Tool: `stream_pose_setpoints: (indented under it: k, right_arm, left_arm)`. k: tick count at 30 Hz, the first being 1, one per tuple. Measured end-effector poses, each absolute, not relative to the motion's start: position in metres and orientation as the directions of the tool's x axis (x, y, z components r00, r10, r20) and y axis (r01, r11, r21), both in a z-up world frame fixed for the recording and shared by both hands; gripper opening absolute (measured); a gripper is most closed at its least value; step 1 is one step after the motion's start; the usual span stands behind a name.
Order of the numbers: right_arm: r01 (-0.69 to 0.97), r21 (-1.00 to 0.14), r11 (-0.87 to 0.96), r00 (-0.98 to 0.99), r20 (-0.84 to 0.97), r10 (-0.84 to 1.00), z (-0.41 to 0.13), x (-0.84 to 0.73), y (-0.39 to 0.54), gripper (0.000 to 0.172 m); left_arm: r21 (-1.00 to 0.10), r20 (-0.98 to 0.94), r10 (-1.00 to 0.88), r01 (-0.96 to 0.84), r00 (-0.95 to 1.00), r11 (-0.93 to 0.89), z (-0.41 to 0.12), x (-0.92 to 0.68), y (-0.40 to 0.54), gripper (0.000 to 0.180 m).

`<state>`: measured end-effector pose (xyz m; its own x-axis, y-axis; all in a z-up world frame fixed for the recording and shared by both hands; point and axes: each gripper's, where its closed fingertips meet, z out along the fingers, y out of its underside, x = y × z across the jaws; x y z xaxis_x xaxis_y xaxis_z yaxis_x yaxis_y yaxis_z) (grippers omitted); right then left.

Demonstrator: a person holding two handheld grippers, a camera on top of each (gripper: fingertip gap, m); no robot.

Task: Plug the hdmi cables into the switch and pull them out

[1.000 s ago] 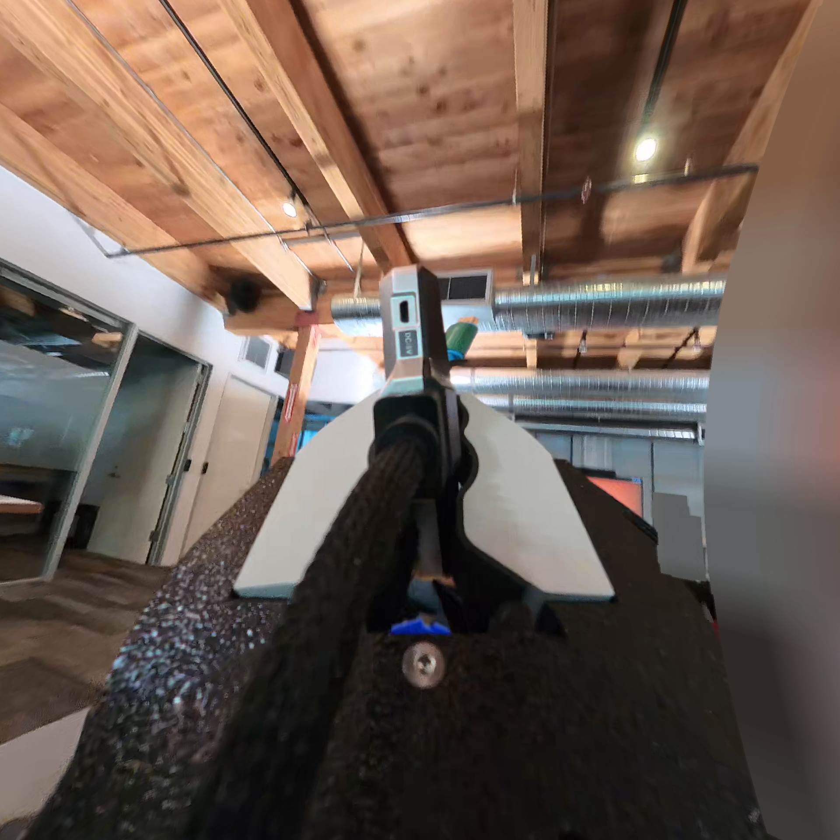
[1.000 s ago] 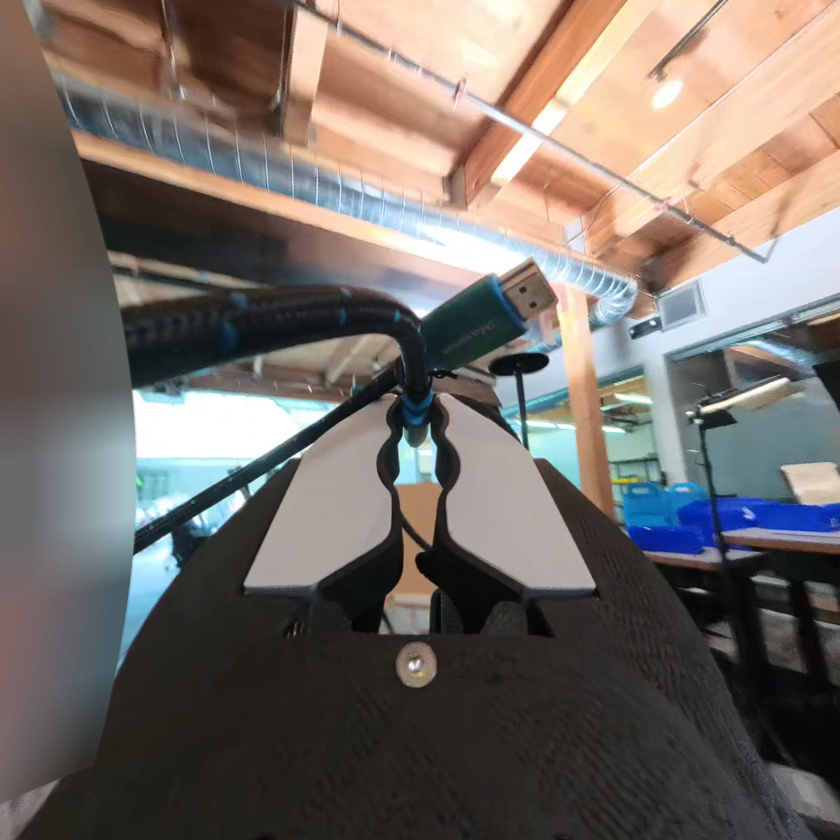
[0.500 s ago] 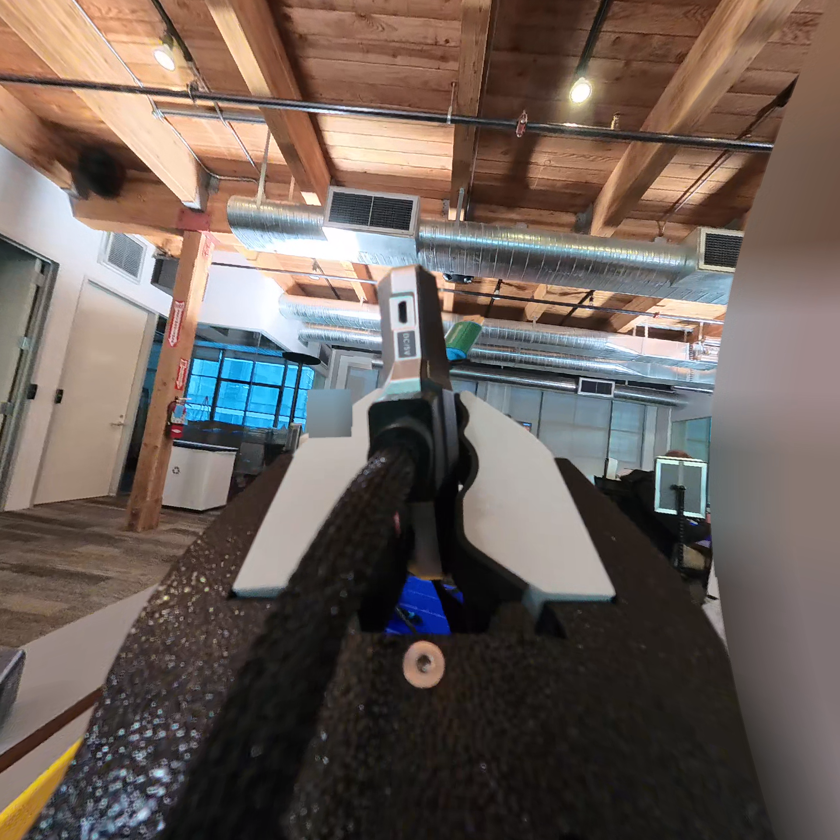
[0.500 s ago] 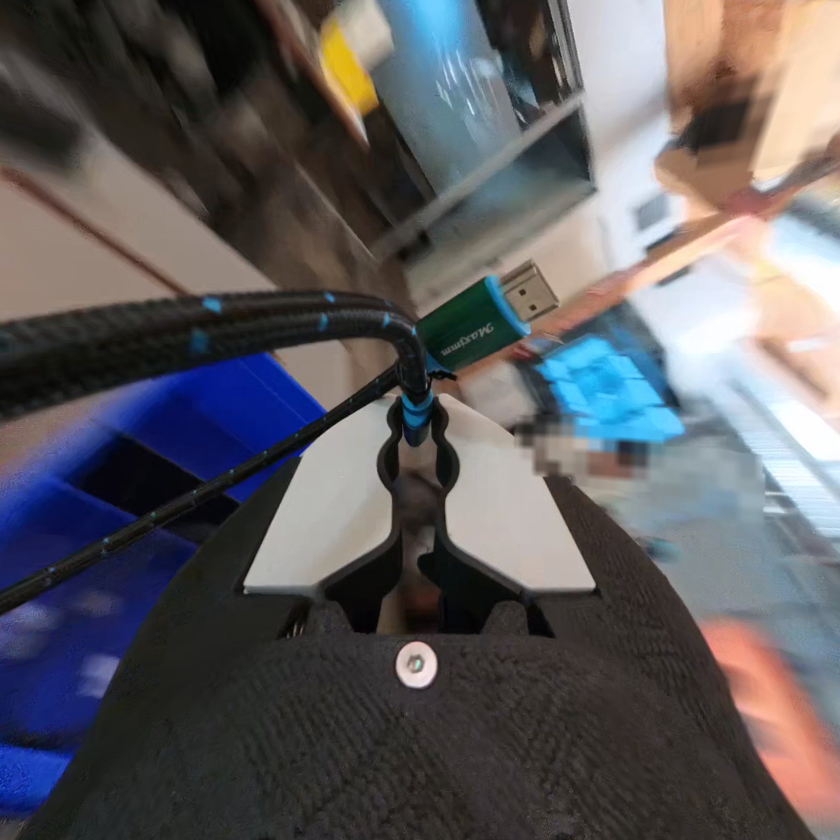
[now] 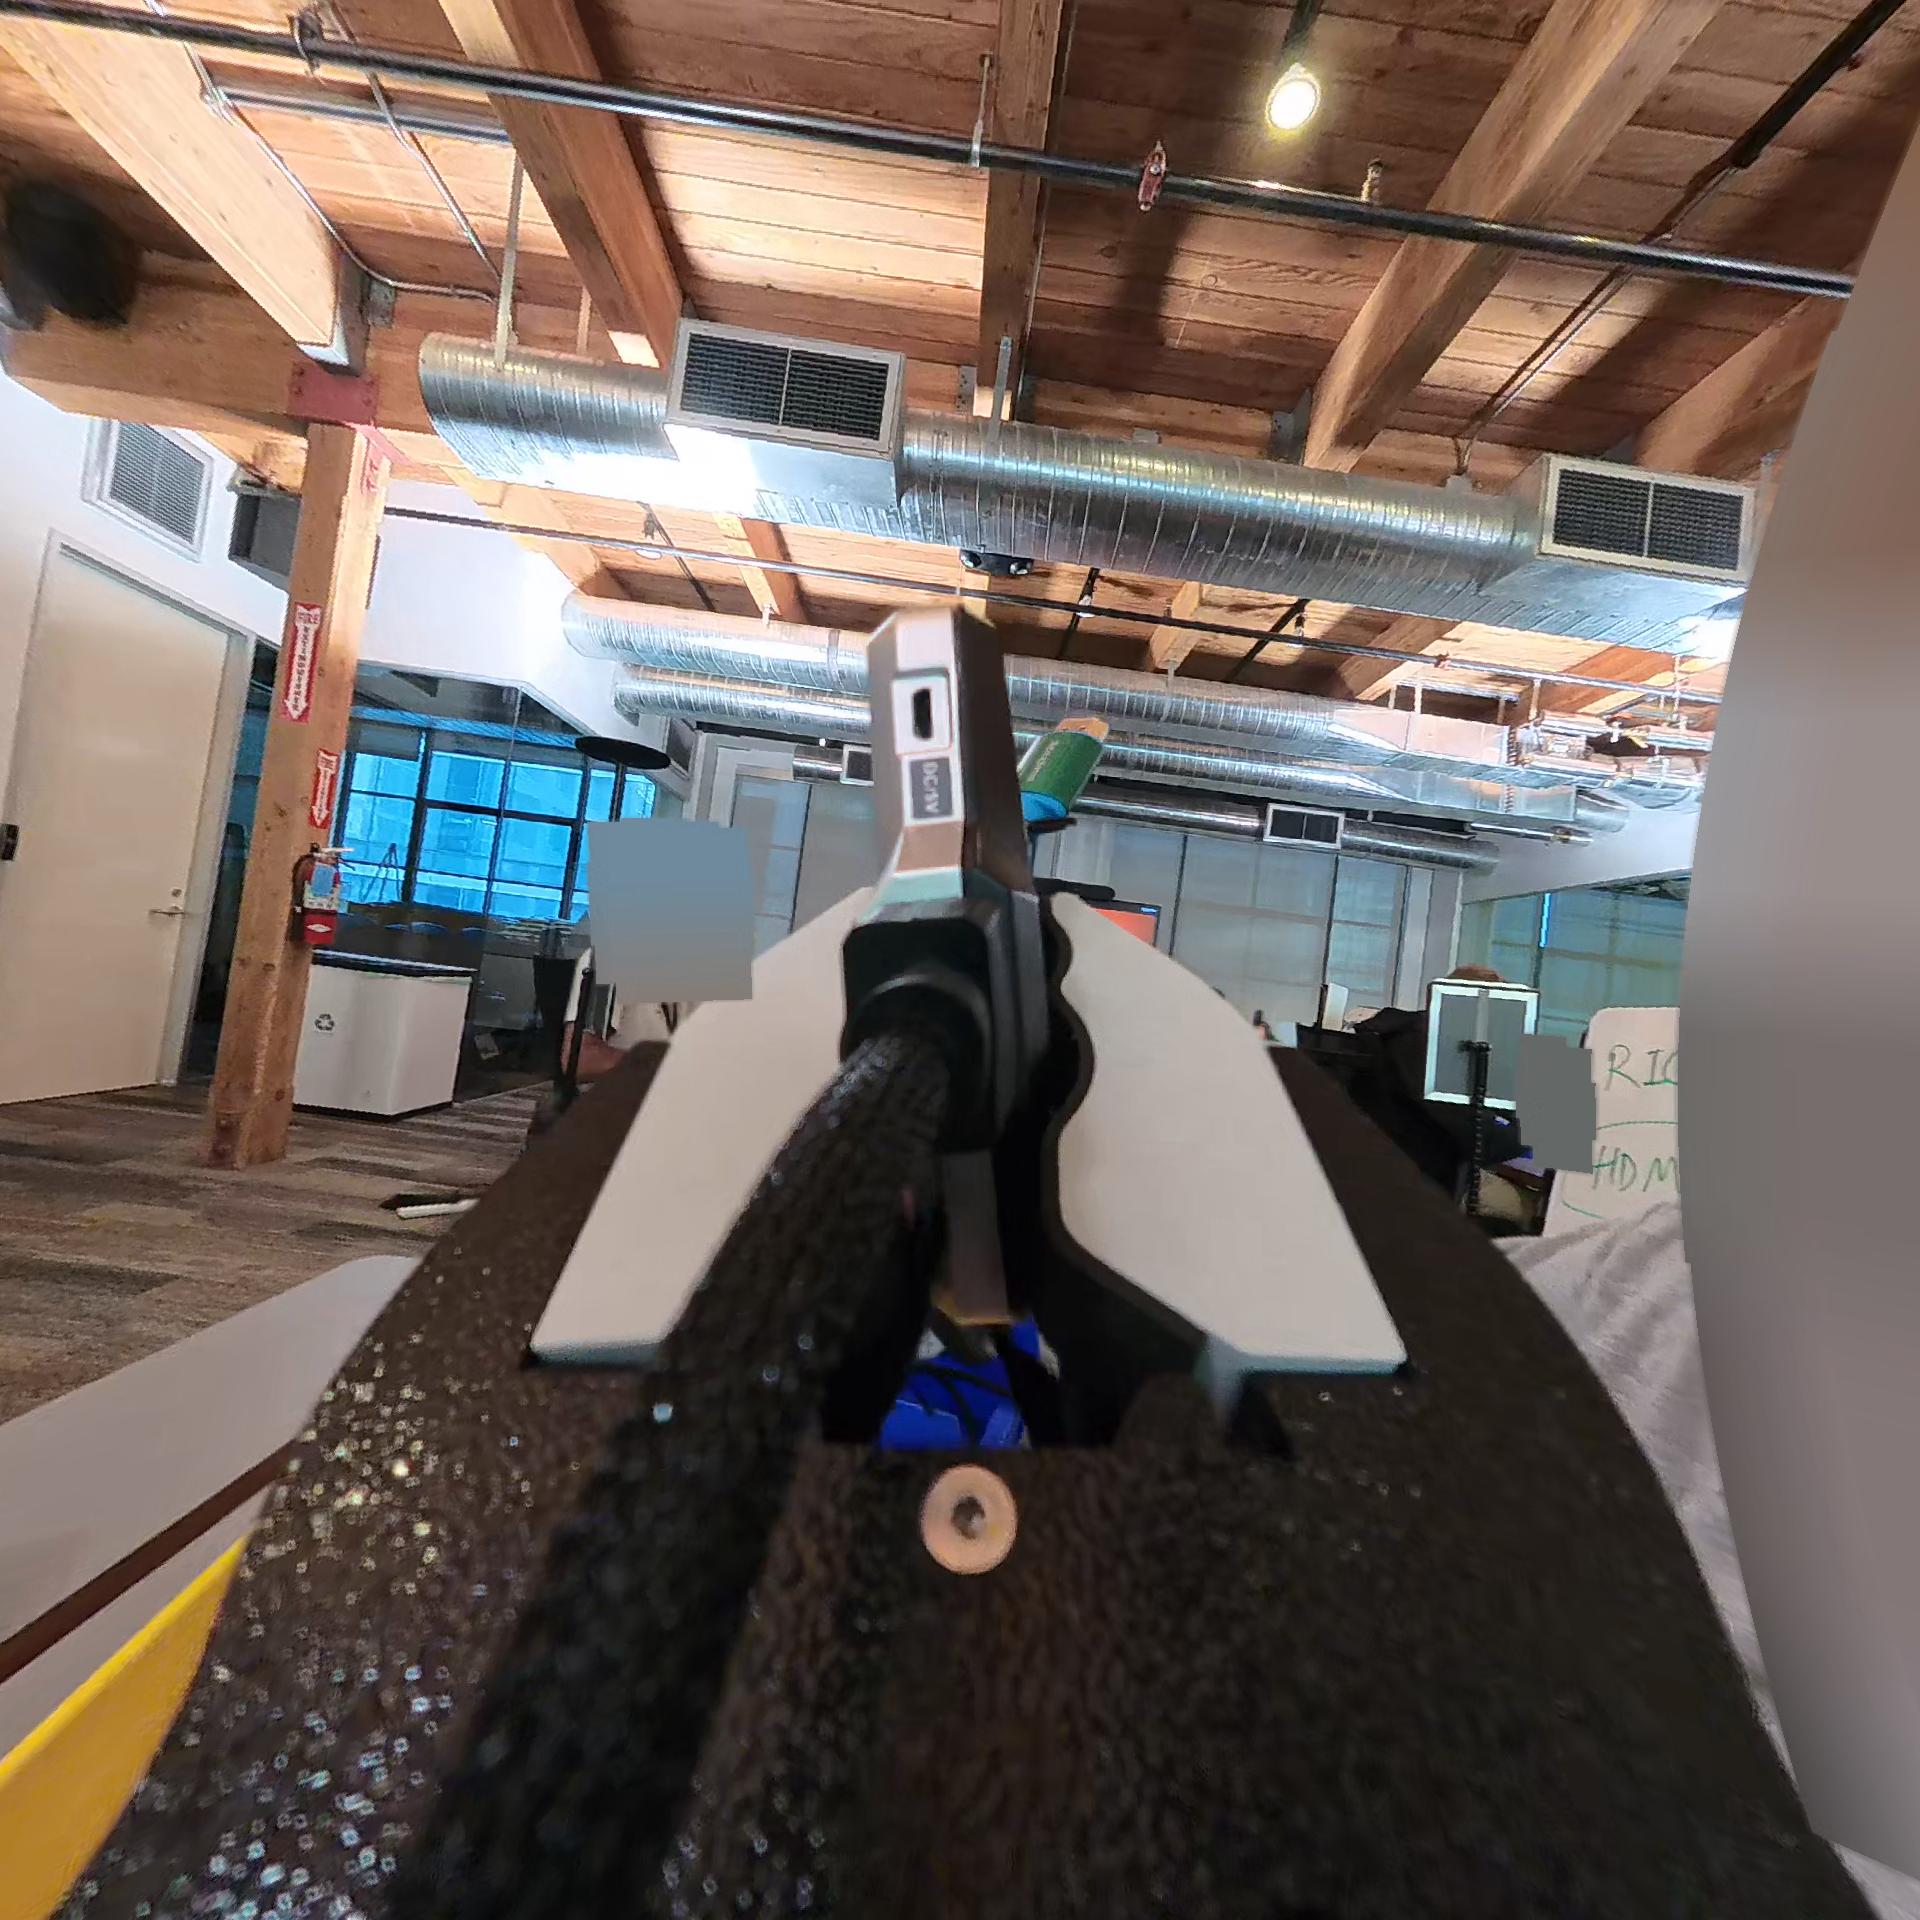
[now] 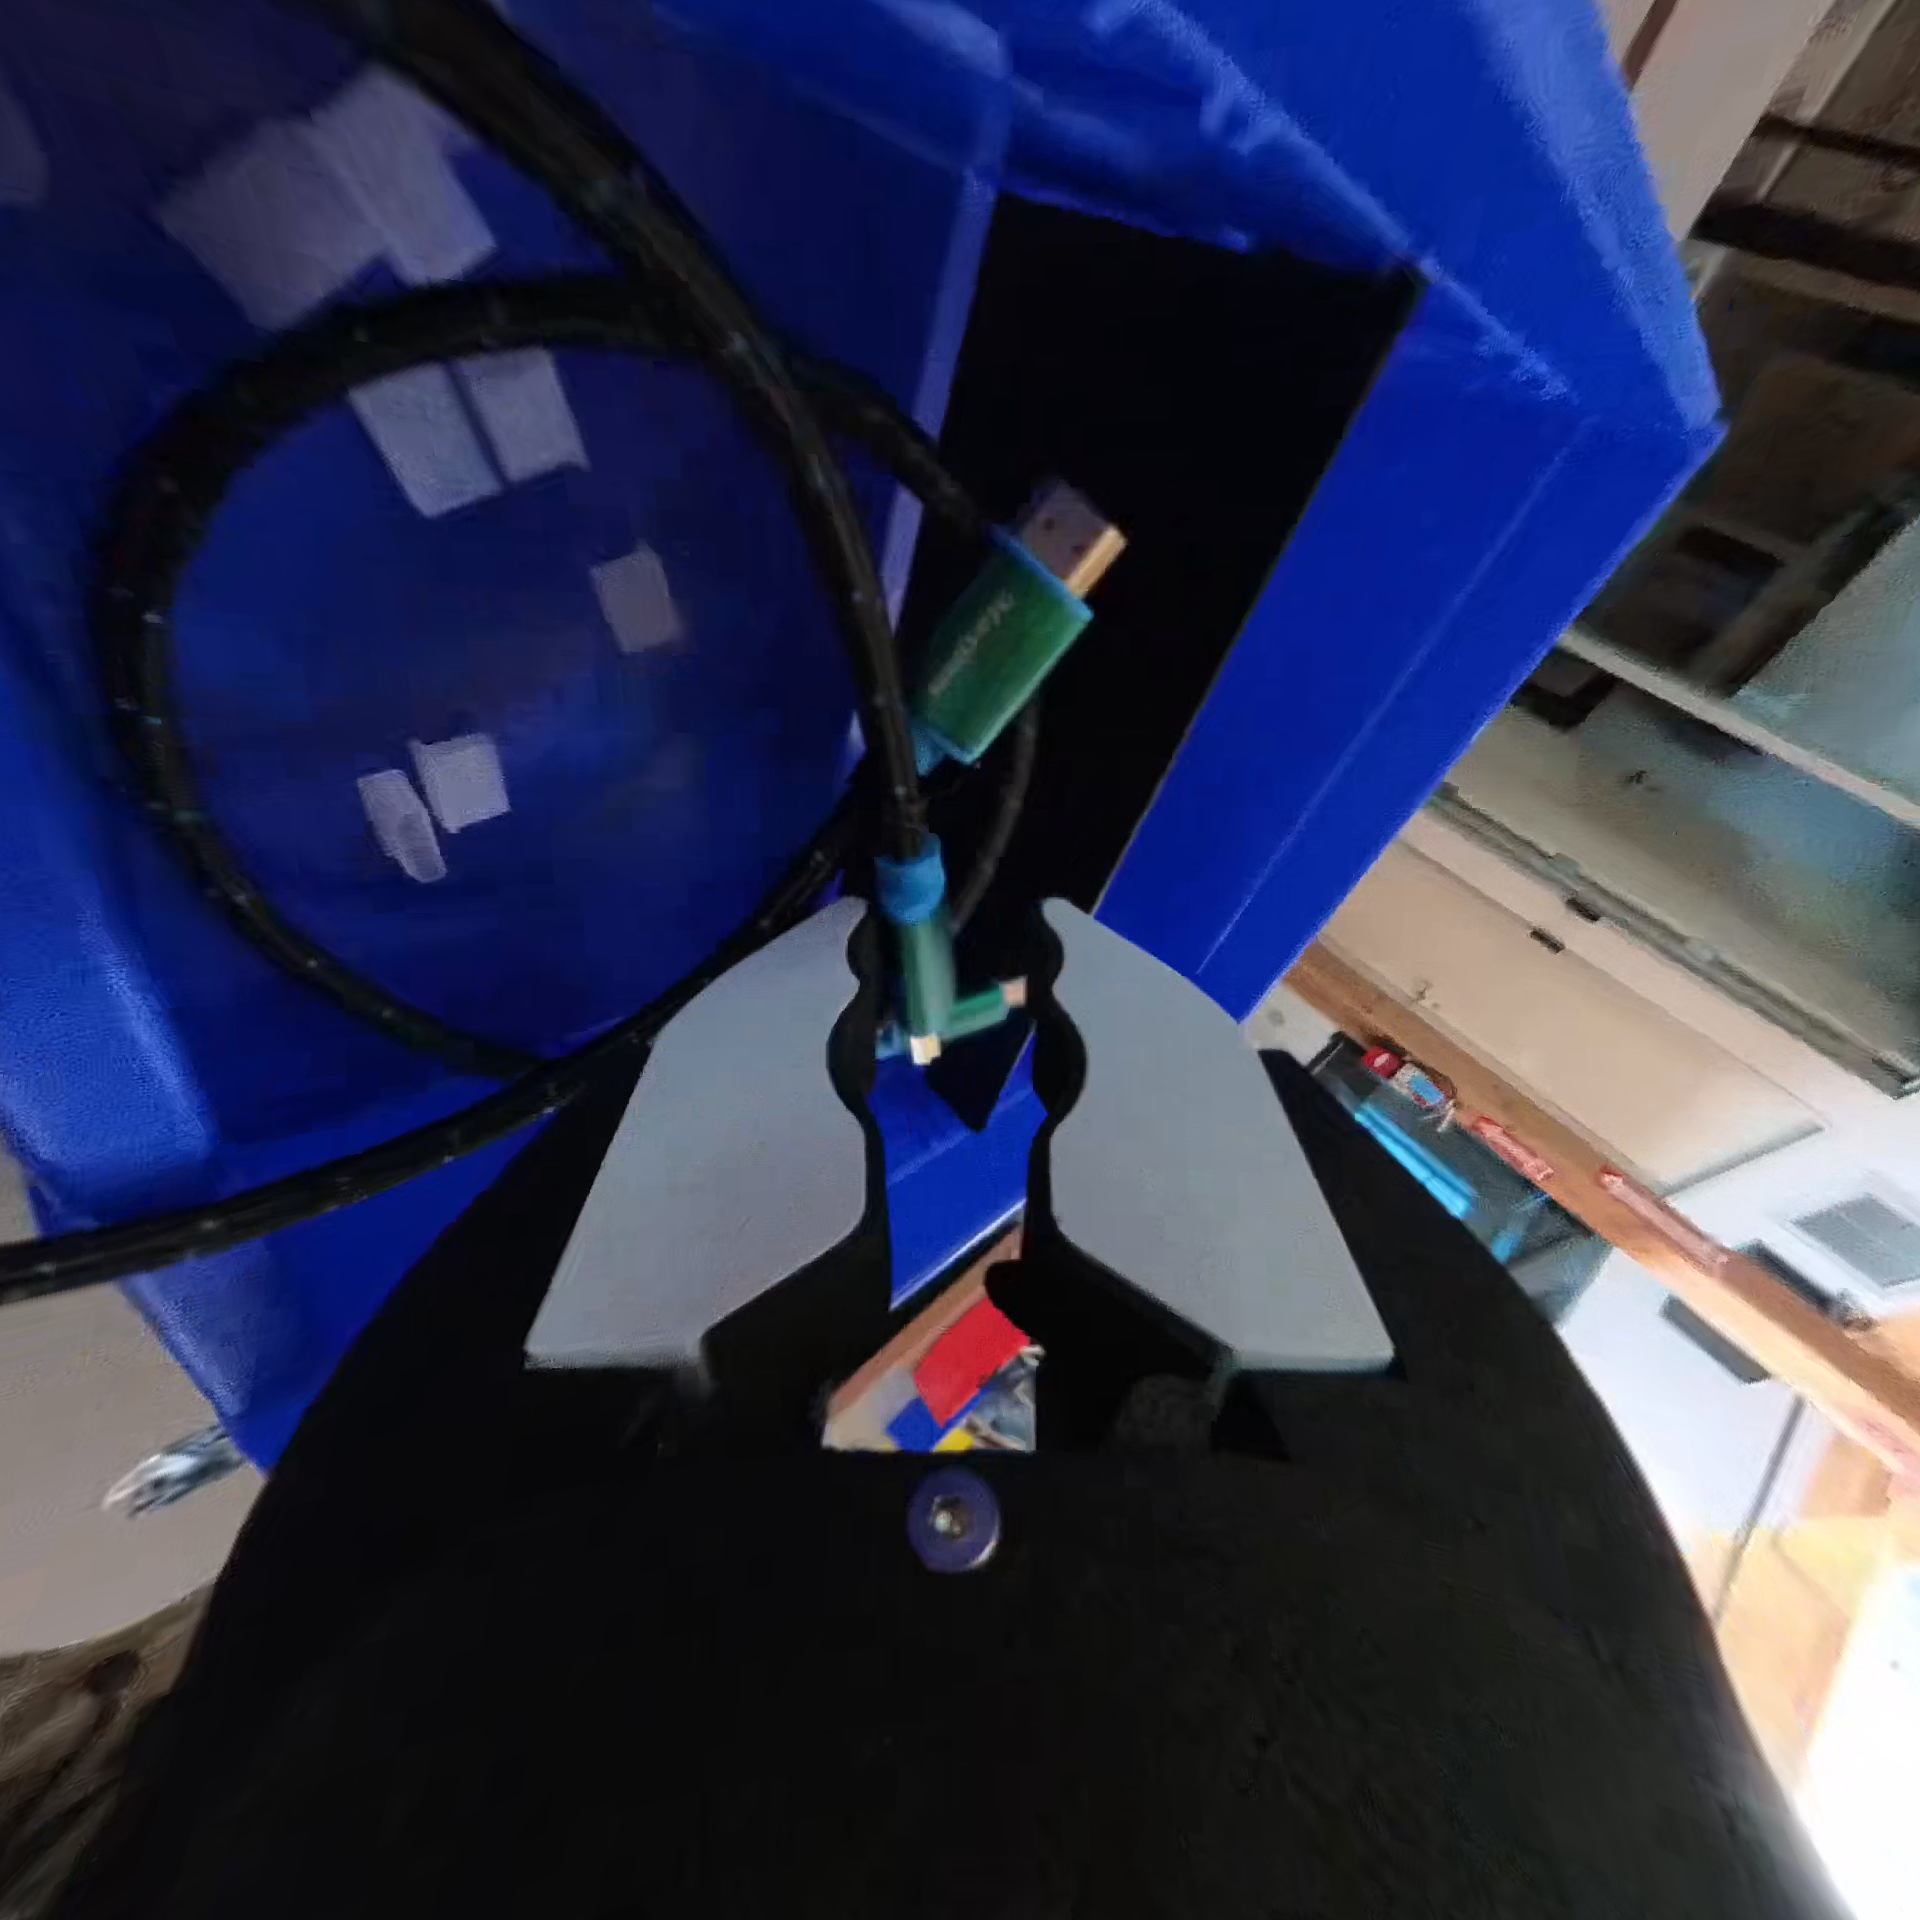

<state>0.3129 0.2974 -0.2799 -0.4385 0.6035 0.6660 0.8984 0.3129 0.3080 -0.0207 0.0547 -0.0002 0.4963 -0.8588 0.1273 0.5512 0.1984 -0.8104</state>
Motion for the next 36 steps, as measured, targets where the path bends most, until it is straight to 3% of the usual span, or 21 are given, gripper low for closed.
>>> stream_pose_setpoints:
  k: [3, 6, 8, 10, 11, 13, 15, 18, 21, 24, 28, 36]
  right_arm:
    - [0.975, 0.152, 0.162, -0.222, 0.692, 0.687, -0.257, 0.319, 0.310, 0.055]
    - [1.000, -0.014, -0.002, 0.012, 0.735, 0.678, -0.220, 0.329, 0.321, 0.057]
    - [0.964, -0.264, -0.024, 0.217, 0.735, 0.642, -0.185, 0.312, 0.315, 0.057]
    - [0.779, -0.621, 0.092, 0.408, 0.612, 0.678, -0.139, 0.262, 0.285, 0.057]
    - [0.604, -0.779, 0.171, 0.441, 0.505, 0.742, -0.111, 0.231, 0.257, 0.056]
    - [0.228, -0.938, 0.261, 0.366, 0.331, 0.870, -0.056, 0.185, 0.192, 0.051]
    - [0.065, -0.946, 0.318, 0.295, 0.322, 0.900, -0.019, 0.160, 0.146, 0.050]
    - [0.067, -0.888, 0.454, 0.215, 0.458, 0.863, 0.007, 0.127, 0.098, 0.048]
    - [0.178, -0.820, 0.544, 0.031, 0.557, 0.830, 0.003, 0.092, 0.058, 0.049]
    - [0.409, -0.669, 0.621, -0.110, 0.639, 0.761, -0.028, 0.065, 0.065, 0.049]
    - [0.592, -0.587, 0.553, -0.290, 0.485, 0.825, -0.075, 0.053, 0.071, 0.048]
    - [0.615, -0.614, 0.495, -0.323, 0.377, 0.868, -0.095, 0.043, 0.066, 0.010]
  left_arm:
    - [-0.814, 0.142, -0.870, 0.555, 0.472, 0.169, -0.003, -0.018, 0.058, 0.025]
    - [-0.818, 0.152, -0.873, 0.554, 0.464, 0.152, -0.007, -0.017, 0.062, 0.025]
    - [-0.822, 0.162, -0.869, 0.552, 0.468, 0.144, -0.011, -0.017, 0.068, 0.025]
    - [-0.829, 0.173, -0.865, 0.543, 0.472, 0.130, -0.016, -0.016, 0.074, 0.025]
    - [-0.833, 0.177, -0.864, 0.539, 0.471, 0.123, -0.018, -0.015, 0.077, 0.024]
    - [-0.849, 0.167, -0.869, 0.516, 0.466, 0.113, -0.024, -0.012, 0.081, 0.024]
    - [-0.880, 0.130, -0.875, 0.461, 0.466, 0.115, -0.032, -0.005, 0.083, 0.024]
    - [-0.930, 0.034, -0.861, 0.331, 0.508, 0.159, -0.046, 0.005, 0.087, 0.024]
    - [-0.951, -0.115, -0.836, 0.183, 0.536, 0.248, -0.058, 0.016, 0.088, 0.024]
    - [-0.942, -0.255, -0.837, 0.070, 0.484, 0.327, -0.071, 0.028, 0.080, 0.024]
    - [-0.923, -0.324, -0.849, 0.058, 0.418, 0.381, -0.073, 0.036, 0.067, 0.024]
    - [-0.899, -0.423, -0.795, -0.091, 0.436, 0.429, -0.083, 0.037, 0.067, 0.026]
